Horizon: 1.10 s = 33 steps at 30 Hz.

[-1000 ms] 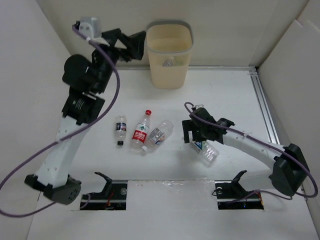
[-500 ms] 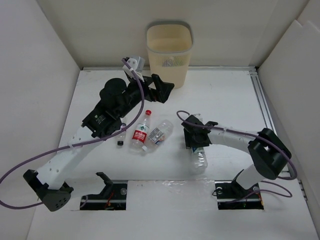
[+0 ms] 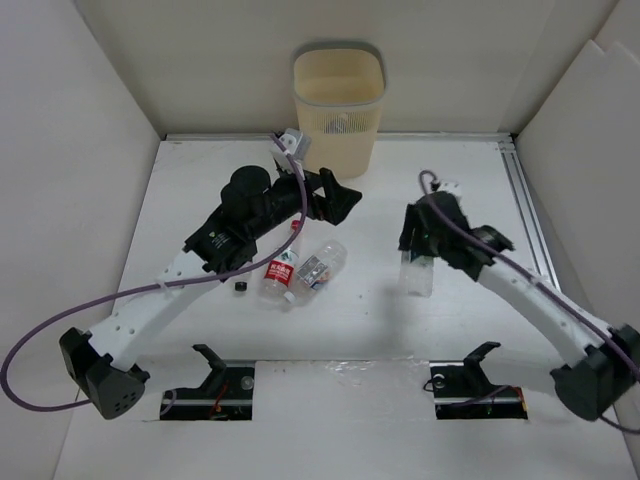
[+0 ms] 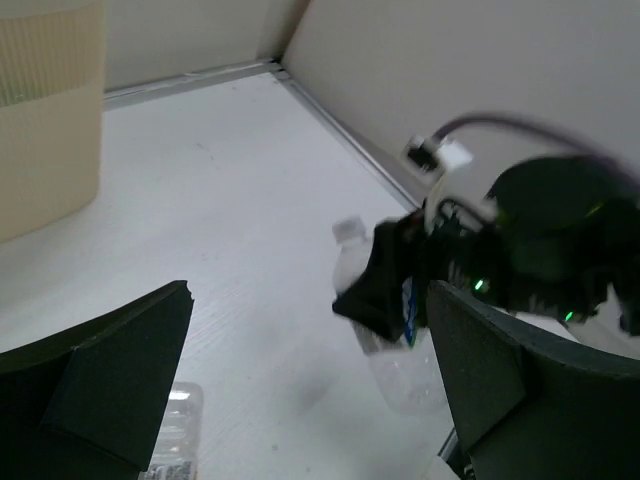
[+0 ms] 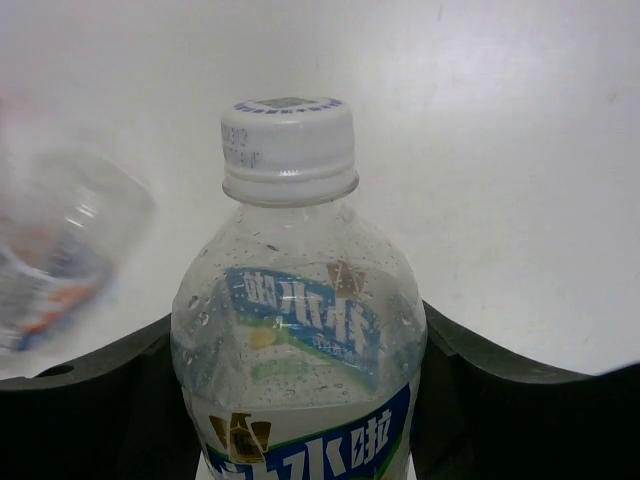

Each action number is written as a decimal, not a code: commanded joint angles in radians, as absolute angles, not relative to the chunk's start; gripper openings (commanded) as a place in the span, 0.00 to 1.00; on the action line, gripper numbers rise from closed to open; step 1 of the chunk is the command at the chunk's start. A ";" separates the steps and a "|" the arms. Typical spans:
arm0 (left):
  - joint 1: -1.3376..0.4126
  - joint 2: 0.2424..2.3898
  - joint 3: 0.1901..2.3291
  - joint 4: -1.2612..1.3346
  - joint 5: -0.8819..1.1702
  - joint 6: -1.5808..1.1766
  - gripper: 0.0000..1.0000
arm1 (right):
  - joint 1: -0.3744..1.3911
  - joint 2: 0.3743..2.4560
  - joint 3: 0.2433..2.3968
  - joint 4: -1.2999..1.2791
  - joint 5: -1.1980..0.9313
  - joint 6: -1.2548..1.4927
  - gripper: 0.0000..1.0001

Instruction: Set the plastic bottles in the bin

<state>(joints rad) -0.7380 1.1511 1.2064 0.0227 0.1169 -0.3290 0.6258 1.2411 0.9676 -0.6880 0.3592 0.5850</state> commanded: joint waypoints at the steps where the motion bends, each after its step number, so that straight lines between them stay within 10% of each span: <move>1: -0.736 1.163 1.204 0.175 0.319 -0.344 1.00 | 0.516 1.062 1.126 -0.700 0.326 0.493 0.00; 11: -0.767 1.282 1.204 0.490 0.684 -0.426 1.00 | 0.345 0.870 1.164 -0.188 -0.460 0.394 0.00; 29: -0.854 1.572 1.255 0.897 0.881 -0.673 1.00 | 0.345 0.910 1.082 0.265 -0.614 0.595 0.04; 33: -0.854 1.572 1.255 1.073 0.862 -0.745 0.75 | 0.334 0.943 1.060 0.317 -0.637 0.617 0.24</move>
